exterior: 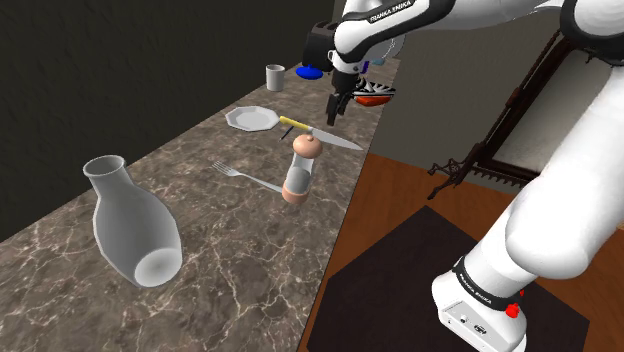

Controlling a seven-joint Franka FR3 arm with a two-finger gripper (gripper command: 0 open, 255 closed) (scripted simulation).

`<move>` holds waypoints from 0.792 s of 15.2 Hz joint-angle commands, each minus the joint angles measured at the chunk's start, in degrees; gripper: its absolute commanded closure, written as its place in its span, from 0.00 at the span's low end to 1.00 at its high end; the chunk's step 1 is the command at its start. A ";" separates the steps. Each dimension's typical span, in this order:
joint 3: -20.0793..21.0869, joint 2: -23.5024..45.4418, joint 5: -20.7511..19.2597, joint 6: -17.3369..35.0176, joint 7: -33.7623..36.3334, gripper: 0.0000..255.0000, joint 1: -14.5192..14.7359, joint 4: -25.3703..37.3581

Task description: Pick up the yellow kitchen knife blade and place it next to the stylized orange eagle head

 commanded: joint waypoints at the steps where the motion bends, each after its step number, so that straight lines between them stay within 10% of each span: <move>1: 0.30 4.43 0.60 0.70 -2.02 0.00 0.05 3.49; 12: 1.41 14.94 1.95 6.39 -5.47 0.00 -0.21 7.86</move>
